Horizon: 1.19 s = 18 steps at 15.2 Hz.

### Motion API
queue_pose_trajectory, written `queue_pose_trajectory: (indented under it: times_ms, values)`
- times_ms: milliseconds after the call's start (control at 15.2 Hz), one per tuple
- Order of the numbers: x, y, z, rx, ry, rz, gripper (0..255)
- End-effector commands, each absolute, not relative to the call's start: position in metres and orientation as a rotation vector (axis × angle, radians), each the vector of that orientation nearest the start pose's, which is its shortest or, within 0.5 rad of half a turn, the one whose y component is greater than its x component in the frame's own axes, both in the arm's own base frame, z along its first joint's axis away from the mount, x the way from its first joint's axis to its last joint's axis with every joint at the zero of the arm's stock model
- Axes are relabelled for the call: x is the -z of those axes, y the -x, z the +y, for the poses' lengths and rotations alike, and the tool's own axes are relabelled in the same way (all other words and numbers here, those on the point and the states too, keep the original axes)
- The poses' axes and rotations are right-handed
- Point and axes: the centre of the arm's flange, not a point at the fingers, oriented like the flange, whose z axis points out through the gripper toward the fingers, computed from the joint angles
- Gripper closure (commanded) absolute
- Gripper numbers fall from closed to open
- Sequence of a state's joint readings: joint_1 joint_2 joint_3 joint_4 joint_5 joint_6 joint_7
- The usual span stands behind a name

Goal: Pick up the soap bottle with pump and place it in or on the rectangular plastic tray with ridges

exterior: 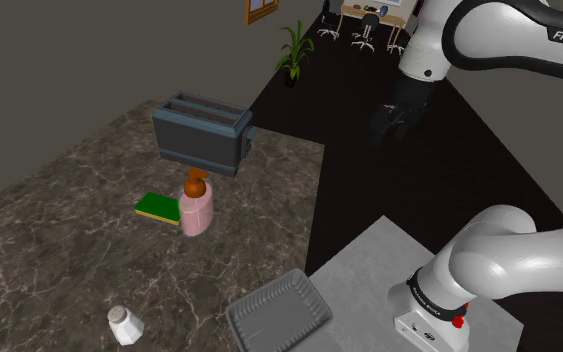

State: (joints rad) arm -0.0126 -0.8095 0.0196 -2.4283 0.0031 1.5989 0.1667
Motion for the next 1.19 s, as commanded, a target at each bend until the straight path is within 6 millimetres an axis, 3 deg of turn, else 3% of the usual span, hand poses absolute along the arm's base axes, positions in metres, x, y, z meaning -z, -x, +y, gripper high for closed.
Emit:
queue_pose_trajectory:
  times_ms: [0,1122]
  values:
    - [-0.566,-0.302,0.004,-0.03,3.143,0.262,0]
    - [-0.481,-0.383,0.192,-0.009,3.096,0.527,0]
